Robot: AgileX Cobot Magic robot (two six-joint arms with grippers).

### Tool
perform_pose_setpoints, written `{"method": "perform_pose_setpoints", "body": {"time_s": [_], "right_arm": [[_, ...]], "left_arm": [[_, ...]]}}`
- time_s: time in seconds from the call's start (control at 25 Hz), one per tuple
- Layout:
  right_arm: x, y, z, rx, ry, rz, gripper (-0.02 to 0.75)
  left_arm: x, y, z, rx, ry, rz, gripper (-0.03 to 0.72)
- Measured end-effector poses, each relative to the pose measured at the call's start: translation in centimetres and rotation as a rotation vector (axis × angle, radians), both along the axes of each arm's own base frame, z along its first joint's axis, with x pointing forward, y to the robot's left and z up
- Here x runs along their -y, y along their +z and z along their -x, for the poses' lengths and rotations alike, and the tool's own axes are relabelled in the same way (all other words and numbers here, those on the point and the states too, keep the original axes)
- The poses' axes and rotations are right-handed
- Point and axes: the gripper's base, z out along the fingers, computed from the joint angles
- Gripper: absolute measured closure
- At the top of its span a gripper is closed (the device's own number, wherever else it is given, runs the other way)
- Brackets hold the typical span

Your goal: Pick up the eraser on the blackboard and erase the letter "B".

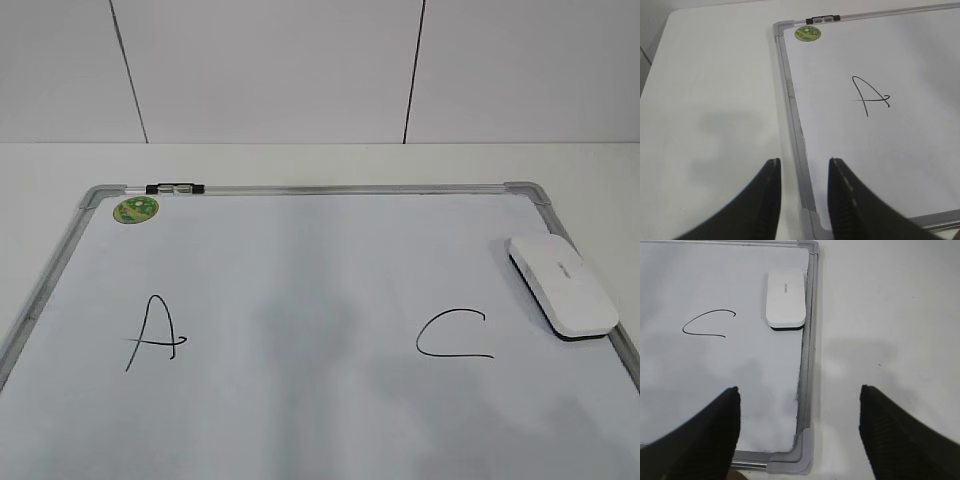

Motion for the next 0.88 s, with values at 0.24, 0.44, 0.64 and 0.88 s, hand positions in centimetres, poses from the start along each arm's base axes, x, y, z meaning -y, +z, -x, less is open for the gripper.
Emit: {"method": "perform_pose_setpoints", "body": {"time_s": [0.24,0.44,0.64,0.88], "right_arm": [[0.0,0.0,0.0,0.0,0.0,0.0,0.166],[0.0,0.0,0.0,0.0,0.0,0.0,0.166],[0.0,0.0,0.0,0.0,0.0,0.0,0.167],[0.0,0.0,0.0,0.0,0.0,0.0,0.167]], "left_arm": [[0.0,0.0,0.0,0.0,0.0,0.0,0.447],[0.0,0.0,0.0,0.0,0.0,0.0,0.447],[0.0,0.0,0.0,0.0,0.0,0.0,0.447],[0.0,0.0,0.0,0.0,0.0,0.0,0.447]]}}
